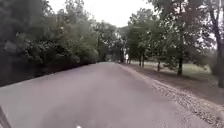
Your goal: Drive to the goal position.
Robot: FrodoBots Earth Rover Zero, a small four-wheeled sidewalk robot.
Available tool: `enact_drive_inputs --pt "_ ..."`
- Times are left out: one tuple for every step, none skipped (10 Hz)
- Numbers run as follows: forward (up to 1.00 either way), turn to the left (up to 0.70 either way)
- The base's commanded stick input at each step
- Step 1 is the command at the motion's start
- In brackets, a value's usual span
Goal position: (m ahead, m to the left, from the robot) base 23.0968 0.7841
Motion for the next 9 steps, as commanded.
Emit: enact_drive_inputs --pt "1.00 0.01" --pt "1.00 0.01" --pt "1.00 0.01" --pt "1.00 0.01" --pt "1.00 0.01" --pt "1.00 0.01" --pt "1.00 0.01" --pt "1.00 0.01" --pt "1.00 0.01"
